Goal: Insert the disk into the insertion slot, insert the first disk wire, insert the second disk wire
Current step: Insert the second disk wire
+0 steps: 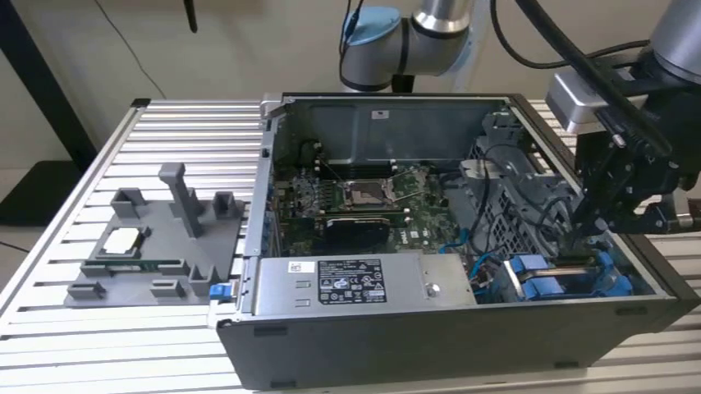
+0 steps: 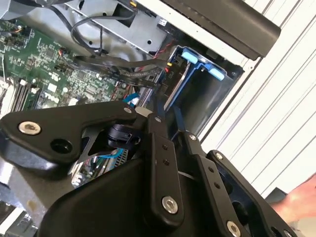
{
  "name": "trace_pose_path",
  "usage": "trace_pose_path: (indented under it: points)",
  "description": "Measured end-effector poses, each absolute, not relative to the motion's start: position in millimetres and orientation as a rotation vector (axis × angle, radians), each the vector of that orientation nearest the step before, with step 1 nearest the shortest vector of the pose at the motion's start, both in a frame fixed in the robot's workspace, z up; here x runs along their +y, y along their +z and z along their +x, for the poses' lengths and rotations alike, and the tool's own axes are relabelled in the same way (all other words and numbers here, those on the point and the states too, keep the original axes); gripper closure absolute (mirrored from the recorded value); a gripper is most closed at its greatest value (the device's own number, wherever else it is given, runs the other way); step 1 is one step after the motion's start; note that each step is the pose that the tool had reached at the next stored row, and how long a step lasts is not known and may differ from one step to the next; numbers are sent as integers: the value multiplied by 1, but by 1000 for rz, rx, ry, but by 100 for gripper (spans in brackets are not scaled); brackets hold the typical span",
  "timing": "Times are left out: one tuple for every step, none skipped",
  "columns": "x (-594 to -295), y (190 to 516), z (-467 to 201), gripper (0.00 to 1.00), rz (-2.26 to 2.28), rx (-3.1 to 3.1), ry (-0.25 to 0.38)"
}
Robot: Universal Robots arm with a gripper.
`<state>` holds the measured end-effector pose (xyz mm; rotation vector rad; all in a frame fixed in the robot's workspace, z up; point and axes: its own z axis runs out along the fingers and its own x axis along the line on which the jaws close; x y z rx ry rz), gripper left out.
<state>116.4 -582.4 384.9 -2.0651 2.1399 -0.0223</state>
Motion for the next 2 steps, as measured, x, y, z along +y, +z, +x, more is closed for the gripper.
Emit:
trace_pose_path:
  points:
    - [-582,385,116,76,-2065,2140,-22]
    - [-582,385,116,76,-2065,2140,-22]
